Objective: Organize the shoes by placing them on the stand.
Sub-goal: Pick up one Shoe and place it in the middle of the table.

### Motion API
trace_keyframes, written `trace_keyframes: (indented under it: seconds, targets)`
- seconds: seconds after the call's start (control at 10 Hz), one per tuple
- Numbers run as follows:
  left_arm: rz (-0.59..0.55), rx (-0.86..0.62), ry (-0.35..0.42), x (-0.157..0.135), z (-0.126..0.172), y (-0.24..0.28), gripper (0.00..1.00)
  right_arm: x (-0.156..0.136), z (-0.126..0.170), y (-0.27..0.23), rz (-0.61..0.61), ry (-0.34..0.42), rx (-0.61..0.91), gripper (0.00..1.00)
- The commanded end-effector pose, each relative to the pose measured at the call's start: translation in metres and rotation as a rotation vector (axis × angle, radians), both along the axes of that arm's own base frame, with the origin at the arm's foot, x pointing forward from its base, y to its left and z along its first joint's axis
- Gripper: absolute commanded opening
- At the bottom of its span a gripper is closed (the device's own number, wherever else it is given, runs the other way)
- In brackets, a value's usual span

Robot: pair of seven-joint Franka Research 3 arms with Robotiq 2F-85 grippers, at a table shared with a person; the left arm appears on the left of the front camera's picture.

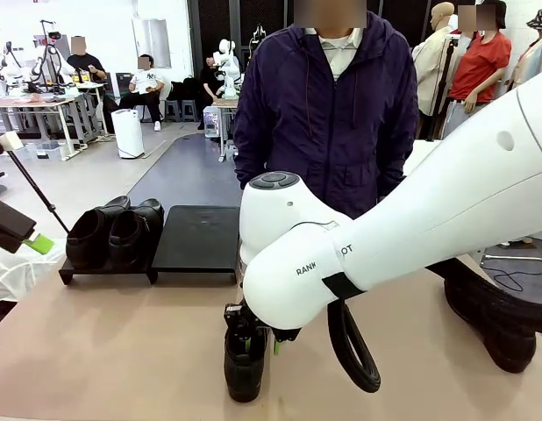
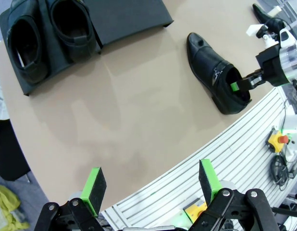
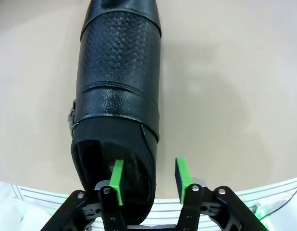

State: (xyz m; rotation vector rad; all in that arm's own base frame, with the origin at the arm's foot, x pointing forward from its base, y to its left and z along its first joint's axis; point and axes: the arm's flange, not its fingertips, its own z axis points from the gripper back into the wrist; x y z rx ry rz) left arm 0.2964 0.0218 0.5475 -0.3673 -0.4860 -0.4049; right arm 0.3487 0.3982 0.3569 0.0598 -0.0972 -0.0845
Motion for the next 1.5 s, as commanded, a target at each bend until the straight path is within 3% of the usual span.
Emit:
trace_keyframes:
  seconds: [0.0, 0.2, 0.3, 0.5, 0.7, 1.0, 1.2, 1.3, 1.4]
  targets:
    - [0.006, 0.01, 0.008, -0.002, 0.0, 0.0, 1.0, -0.005, 0.032, -0.028, 0.003, -0.054, 0.005, 1.0]
    - [0.006, 0.01, 0.008, -0.002, 0.0, 0.0, 1.0, -0.01, 0.099, -0.088, 0.033, -0.098, 0.047, 1.0]
    - [0.006, 0.01, 0.008, -0.002, 0.0, 0.0, 1.0, -0.011, 0.128, -0.127, 0.048, -0.08, 0.087, 1.0]
    - [0.006, 0.01, 0.008, -0.002, 0.0, 0.0, 1.0, -0.015, 0.163, -0.225, 0.132, 0.063, 0.246, 1.0]
    - [0.006, 0.01, 0.008, -0.002, 0.0, 0.0, 1.0, -0.023, 0.177, -0.319, 0.132, 0.133, 0.422, 1.0]
    - [0.006, 0.01, 0.008, -0.002, 0.0, 0.0, 1.0, -0.061, 0.18, -0.429, -0.011, 0.08, 0.64, 1.0]
    - [0.006, 0.01, 0.008, -0.002, 0.0, 0.0, 1.0, -0.087, 0.174, -0.444, -0.058, -0.007, 0.641, 1.0]
    - [0.006, 0.01, 0.008, -0.002, 0.0, 0.0, 1.0, -0.067, 0.184, -0.449, -0.025, 0.096, 0.617, 1.0]
    - [0.006, 0.01, 0.008, -0.002, 0.0, 0.0, 1.0, -0.067, 0.184, -0.449, -0.025, 0.096, 0.617, 1.0]
